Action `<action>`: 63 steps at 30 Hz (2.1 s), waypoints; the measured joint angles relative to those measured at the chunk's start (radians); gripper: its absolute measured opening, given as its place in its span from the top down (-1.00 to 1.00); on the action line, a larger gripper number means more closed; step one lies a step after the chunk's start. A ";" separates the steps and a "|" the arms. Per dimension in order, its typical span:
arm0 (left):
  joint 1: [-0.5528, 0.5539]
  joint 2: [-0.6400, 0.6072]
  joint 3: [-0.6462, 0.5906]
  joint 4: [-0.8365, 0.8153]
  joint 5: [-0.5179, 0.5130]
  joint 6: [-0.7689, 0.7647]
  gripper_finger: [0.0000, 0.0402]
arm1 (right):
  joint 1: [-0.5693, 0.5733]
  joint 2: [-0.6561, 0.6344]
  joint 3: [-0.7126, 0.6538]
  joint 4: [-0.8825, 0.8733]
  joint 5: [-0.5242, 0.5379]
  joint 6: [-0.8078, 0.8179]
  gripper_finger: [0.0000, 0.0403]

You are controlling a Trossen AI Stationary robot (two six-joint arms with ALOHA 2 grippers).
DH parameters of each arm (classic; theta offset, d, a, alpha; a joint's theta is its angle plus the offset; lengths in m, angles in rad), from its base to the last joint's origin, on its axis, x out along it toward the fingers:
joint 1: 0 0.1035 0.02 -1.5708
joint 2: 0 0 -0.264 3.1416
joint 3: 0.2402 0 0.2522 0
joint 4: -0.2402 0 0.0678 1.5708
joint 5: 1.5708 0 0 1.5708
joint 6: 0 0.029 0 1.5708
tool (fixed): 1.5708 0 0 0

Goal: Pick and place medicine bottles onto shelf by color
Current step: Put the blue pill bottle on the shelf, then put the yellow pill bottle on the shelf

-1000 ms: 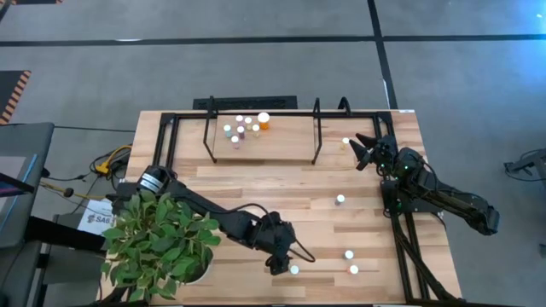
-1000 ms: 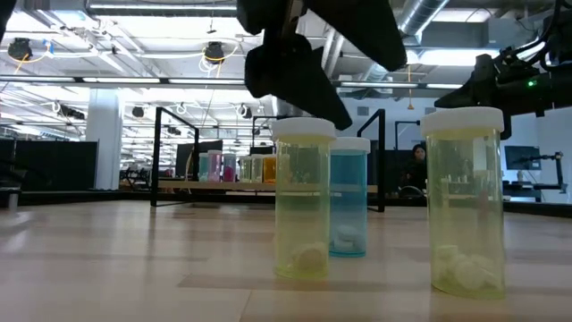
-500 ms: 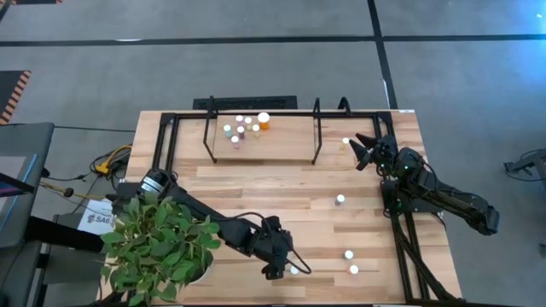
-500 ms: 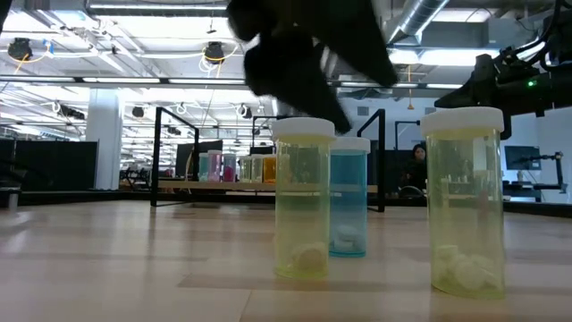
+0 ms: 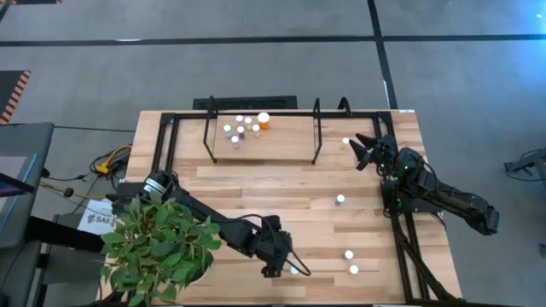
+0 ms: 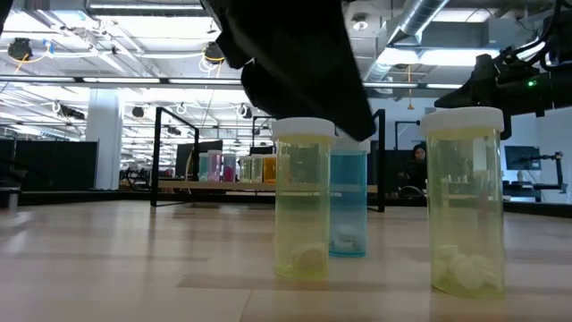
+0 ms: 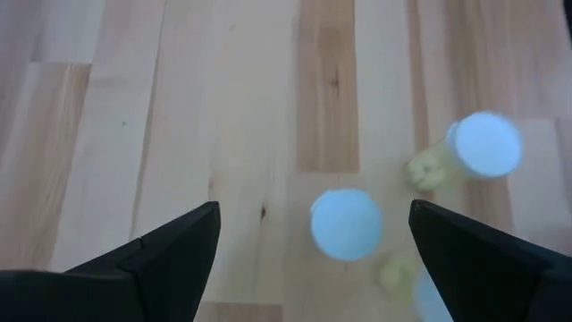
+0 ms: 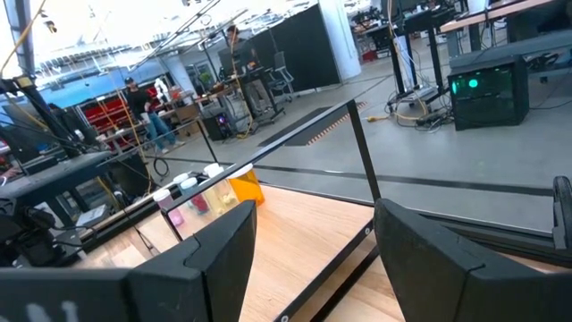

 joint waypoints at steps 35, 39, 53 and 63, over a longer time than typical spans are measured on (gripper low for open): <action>0.000 0.000 0.000 -0.013 0.009 0.020 0.02 | 0.000 0.000 0.000 0.000 0.000 0.000 -0.24; 0.001 0.000 0.000 -0.013 0.009 0.002 0.18 | 0.000 0.000 0.000 0.000 0.000 0.000 -0.24; 0.001 0.000 0.002 -0.010 0.042 -0.013 0.54 | 0.000 0.000 0.000 0.000 0.000 0.000 -0.24; 0.000 0.001 0.002 -0.013 0.044 -0.025 0.57 | 0.000 0.000 0.000 0.000 0.000 0.000 -0.24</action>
